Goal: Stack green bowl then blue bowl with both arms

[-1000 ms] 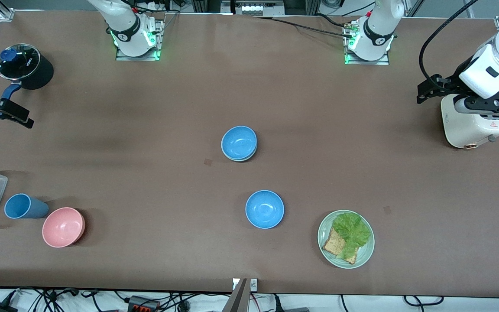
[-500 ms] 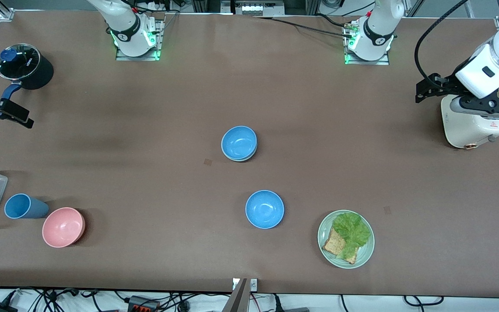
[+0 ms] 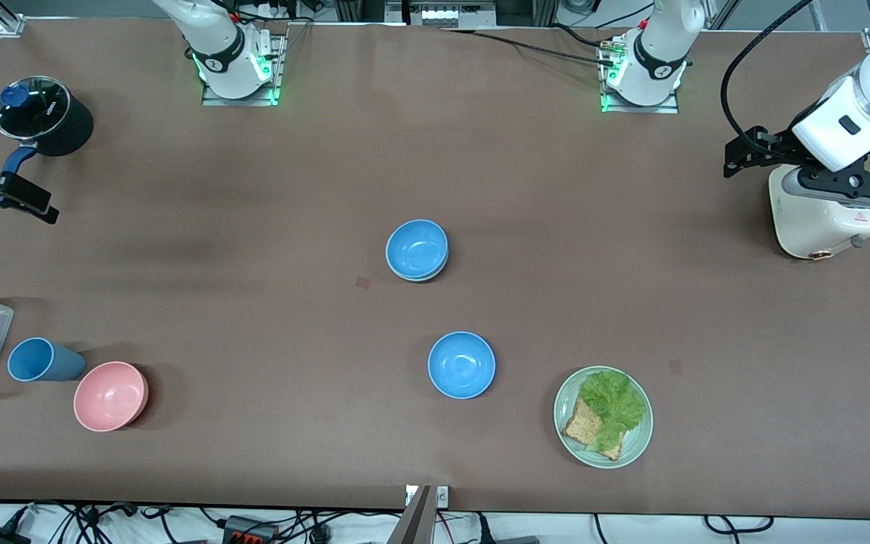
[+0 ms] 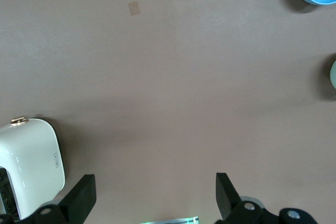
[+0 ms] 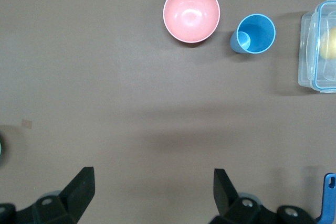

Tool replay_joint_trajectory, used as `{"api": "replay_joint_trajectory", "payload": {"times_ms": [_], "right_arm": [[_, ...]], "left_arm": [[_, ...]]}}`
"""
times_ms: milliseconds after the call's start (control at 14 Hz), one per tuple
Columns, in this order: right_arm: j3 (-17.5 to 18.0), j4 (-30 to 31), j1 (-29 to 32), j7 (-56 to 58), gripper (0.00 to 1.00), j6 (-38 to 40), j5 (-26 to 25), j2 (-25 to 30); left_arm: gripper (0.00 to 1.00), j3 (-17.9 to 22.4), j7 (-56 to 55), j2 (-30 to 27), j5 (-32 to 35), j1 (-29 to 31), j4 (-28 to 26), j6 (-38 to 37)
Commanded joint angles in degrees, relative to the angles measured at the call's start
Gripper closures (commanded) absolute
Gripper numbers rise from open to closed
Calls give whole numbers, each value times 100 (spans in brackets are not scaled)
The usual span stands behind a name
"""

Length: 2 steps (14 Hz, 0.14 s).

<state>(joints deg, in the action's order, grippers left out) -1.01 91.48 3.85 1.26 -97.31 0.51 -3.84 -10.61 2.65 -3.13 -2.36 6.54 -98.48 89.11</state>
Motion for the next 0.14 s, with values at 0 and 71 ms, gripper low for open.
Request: {"api": "replay_joint_trajectory", "payload": {"times_ms": [0,71], "right_arm": [[22,19,19,85,0,10,-34,76],[13,19,19,85,0,10,-34,76]], "left_arm": [[0,42,8,128,-106,5,215,-157],[0,42,8,145,-106,14,215,-157]]}}
